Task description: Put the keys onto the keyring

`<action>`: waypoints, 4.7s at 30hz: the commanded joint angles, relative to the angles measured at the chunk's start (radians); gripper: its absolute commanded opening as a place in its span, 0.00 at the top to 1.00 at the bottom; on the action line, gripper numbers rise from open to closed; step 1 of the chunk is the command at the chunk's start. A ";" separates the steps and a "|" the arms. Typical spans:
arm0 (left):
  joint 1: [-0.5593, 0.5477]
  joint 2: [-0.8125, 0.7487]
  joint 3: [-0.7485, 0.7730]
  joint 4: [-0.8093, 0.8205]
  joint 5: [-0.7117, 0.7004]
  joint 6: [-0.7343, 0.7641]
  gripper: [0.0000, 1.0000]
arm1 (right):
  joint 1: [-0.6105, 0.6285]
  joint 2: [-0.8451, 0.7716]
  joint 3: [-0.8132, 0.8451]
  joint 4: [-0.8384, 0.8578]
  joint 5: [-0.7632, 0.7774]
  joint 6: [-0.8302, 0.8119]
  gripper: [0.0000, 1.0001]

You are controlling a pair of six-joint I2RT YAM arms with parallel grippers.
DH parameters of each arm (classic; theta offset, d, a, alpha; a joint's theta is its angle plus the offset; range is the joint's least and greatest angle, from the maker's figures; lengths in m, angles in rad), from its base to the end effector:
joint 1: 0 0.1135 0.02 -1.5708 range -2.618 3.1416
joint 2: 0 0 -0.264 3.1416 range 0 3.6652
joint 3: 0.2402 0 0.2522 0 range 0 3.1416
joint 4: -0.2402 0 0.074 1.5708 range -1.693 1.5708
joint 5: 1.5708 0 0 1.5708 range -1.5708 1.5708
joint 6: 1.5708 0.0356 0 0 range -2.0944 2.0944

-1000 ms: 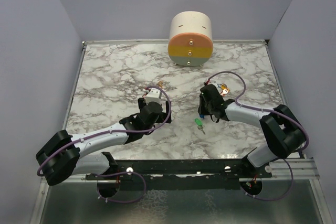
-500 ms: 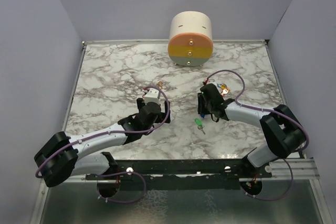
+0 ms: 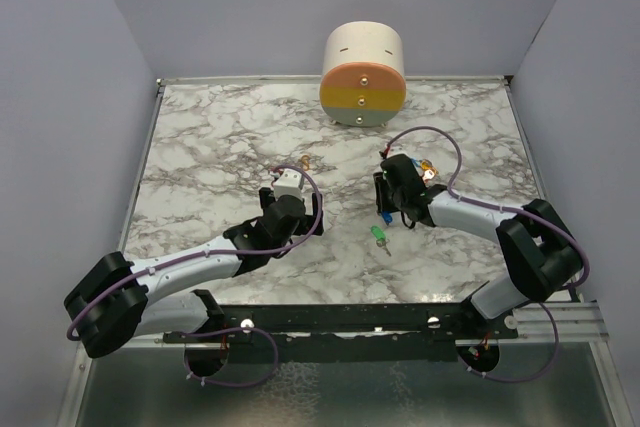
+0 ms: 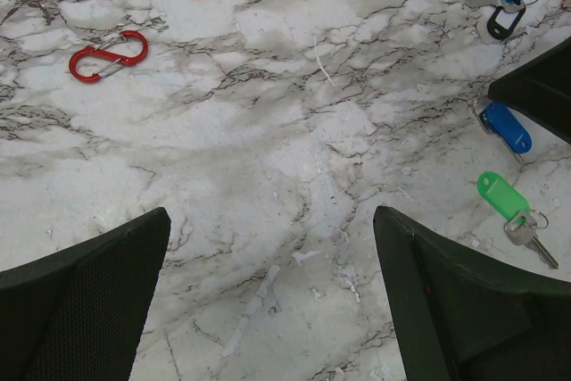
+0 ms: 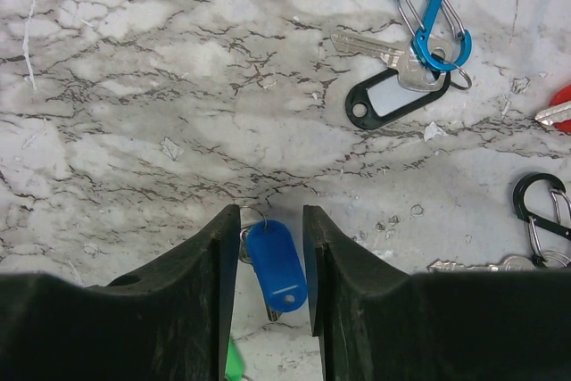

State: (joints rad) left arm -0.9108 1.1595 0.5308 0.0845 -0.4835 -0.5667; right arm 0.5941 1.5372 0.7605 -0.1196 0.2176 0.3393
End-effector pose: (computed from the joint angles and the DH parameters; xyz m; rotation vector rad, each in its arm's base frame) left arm 0.1591 -0.1780 0.2053 0.0703 2.0703 -0.4048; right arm 0.2494 0.1592 0.1635 -0.2175 2.4339 0.1470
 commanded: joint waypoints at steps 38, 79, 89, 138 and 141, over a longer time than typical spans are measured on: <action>0.018 -0.016 0.000 0.010 0.010 0.010 0.01 | 0.003 0.056 0.036 0.059 -0.069 -0.071 0.94; 0.242 0.299 0.215 0.052 0.020 0.053 0.07 | 0.003 -0.306 -0.117 0.223 -0.205 -0.113 0.99; 0.379 0.447 0.291 0.092 0.112 0.077 0.11 | 0.002 -0.342 -0.133 0.233 -0.228 -0.115 0.99; 0.397 0.528 0.195 0.150 0.240 0.055 0.29 | 0.003 -0.342 -0.141 0.238 -0.227 -0.116 0.99; 0.397 0.526 0.192 0.143 0.222 0.055 0.30 | 0.003 -0.342 -0.139 0.237 -0.228 -0.116 0.99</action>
State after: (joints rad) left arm -0.5079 1.6665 0.7280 0.2863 -0.2287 -0.5056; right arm 0.5941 1.2079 0.6308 0.0837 0.0071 0.2306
